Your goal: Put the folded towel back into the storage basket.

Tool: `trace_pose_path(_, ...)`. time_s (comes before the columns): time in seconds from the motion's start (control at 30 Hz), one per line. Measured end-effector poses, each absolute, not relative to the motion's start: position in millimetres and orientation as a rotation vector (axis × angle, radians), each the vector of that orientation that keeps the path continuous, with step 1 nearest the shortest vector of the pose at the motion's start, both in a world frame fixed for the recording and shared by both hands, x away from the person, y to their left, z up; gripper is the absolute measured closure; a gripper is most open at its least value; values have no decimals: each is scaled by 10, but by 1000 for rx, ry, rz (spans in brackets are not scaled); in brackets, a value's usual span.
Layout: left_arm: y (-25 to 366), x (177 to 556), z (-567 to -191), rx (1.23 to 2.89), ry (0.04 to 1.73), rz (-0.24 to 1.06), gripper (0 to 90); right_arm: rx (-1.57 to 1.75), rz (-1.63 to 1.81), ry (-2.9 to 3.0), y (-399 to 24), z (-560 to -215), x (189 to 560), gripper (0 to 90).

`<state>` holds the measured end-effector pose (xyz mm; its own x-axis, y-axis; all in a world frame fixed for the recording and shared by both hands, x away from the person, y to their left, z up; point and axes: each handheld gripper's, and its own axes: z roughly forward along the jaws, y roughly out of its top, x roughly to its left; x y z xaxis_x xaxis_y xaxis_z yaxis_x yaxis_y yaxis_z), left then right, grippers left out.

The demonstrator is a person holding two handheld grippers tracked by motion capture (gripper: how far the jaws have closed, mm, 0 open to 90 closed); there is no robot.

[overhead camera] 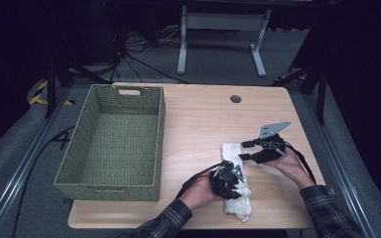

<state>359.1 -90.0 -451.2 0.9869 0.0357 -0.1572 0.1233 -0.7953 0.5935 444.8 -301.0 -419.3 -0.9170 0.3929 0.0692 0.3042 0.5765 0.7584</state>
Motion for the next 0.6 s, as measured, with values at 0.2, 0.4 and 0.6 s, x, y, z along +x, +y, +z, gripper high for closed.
trace_pose_path(0.2, -860, 3554, -4503, 2501, 80, -188, 798, 523, 1222, 2733, -2867, -4227, 4574, 411)
trace_pose_path(0.4, -839, 3575, -4518, 2484, 102, -242, 796, 476, 1168, 2781, -2721, -4318, 4704, 392)
trace_pose_path(0.6, -838, 3572, -4531, 2474, 116, -228, 796, 503, 1163, 2786, -2718, -4495, 4825, 333)
